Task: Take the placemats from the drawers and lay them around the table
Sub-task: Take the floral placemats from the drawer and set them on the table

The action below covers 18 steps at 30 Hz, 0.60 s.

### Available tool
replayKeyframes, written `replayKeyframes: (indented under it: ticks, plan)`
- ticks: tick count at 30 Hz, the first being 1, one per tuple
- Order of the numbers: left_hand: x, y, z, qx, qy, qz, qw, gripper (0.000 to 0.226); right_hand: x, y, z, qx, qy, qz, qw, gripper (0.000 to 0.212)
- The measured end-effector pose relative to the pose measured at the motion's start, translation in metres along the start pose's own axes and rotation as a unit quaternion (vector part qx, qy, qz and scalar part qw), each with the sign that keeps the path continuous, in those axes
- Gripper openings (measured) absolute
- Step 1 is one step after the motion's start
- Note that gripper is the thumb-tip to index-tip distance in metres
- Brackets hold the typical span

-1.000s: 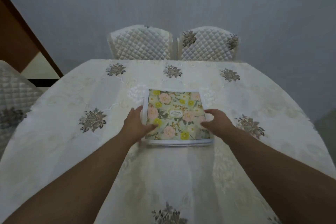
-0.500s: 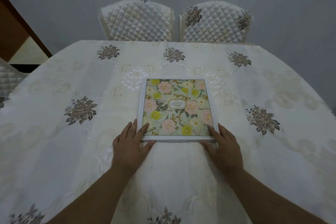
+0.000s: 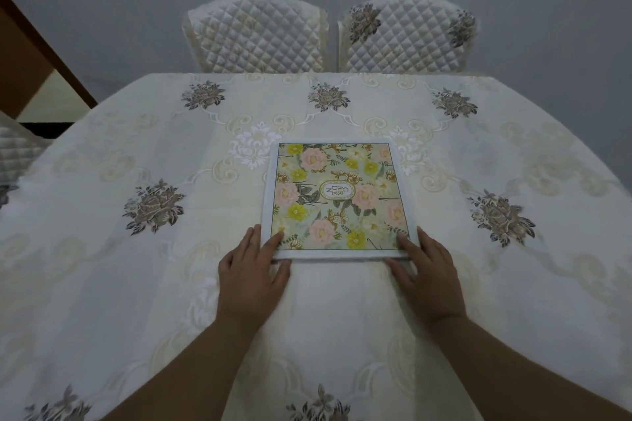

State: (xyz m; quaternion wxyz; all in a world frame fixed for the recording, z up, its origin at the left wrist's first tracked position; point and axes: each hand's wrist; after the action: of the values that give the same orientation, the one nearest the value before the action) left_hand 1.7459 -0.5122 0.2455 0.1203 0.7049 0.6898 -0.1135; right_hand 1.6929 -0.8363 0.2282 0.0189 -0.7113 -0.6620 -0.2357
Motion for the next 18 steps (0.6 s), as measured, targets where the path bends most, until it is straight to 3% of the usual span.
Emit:
replayKeyframes:
  ticks: [8, 18]
  plan:
    - [-0.0015, -0.0066, 0.0025, -0.054, 0.021, 0.054, 0.997, 0.044, 0.0099, 0.0012, -0.0072, 0.009, -0.016, -0.024, 1.0, 0.045]
    - [-0.0021, -0.0025, 0.0008, -0.049, 0.017, 0.068, 0.996, 0.048, 0.0109, 0.0019, -0.0051, 0.025, -0.057, -0.029, 0.998, 0.05]
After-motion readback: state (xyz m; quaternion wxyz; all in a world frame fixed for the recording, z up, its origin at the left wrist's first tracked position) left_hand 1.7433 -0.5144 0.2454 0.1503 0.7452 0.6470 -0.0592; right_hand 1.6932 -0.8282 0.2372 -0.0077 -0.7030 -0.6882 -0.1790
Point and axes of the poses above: each hand's wrist, its own y-axis towards the middle knuckle, its own z-axis out of the palm, x = y × z, and after that the axes turned 7 degrees about -z, right-handed
